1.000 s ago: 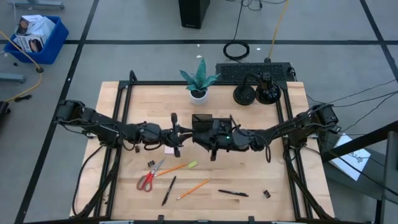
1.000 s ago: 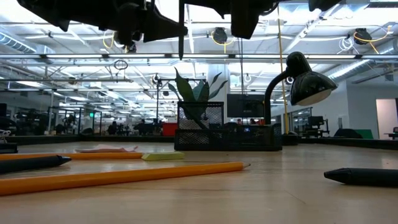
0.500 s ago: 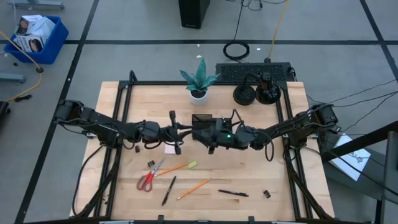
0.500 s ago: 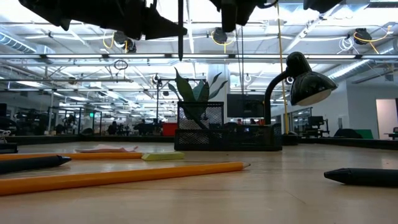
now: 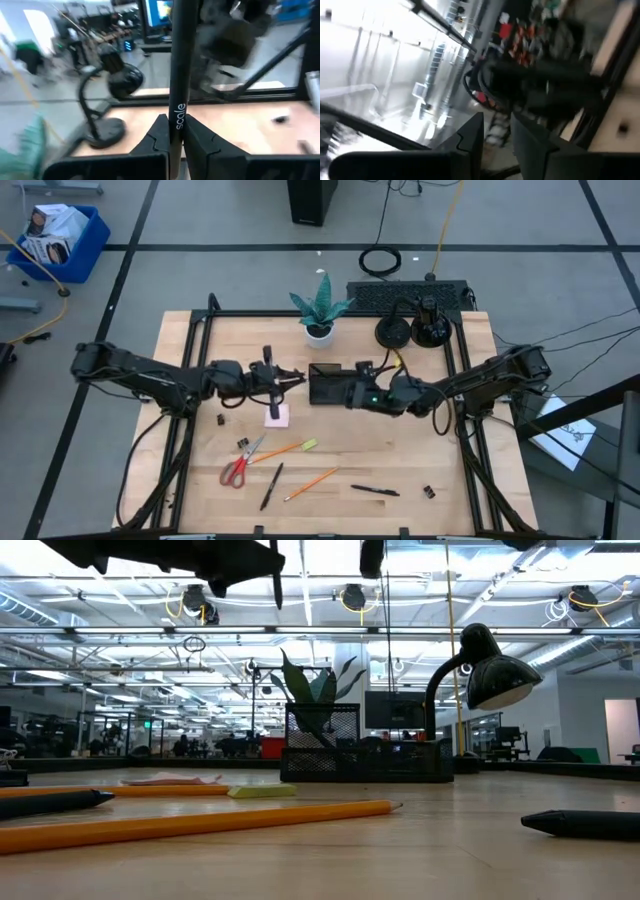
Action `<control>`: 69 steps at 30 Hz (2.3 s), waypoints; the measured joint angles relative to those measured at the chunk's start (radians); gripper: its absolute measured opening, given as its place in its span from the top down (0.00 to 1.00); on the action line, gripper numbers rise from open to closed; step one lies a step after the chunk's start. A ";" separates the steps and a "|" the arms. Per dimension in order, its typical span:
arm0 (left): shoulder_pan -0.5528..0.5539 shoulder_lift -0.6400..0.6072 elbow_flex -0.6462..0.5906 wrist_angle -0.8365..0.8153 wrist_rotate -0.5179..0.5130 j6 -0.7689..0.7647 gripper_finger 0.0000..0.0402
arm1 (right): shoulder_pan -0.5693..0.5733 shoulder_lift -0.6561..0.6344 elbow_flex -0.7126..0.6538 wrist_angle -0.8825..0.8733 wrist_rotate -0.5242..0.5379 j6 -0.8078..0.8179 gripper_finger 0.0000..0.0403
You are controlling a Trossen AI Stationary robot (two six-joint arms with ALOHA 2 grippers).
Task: Pick and place office supplies into organizer
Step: Put the black pen into the black desk organizer
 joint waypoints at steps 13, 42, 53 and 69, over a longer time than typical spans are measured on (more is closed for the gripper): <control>0.020 -0.011 0.000 -0.030 0.166 -0.236 0.94 | -0.018 -0.037 0.000 -0.199 0.056 -0.684 0.77; 0.021 -0.010 0.000 -0.084 0.223 -0.367 0.92 | -0.083 0.010 0.088 -0.264 -0.079 -0.805 0.48; 0.021 -0.010 0.000 -0.085 0.219 -0.370 0.93 | -0.090 0.044 0.114 -0.292 -0.060 -0.755 0.43; 0.021 -0.010 0.000 -0.089 0.214 -0.368 0.93 | -0.113 0.115 0.174 -0.270 -0.155 -0.705 0.46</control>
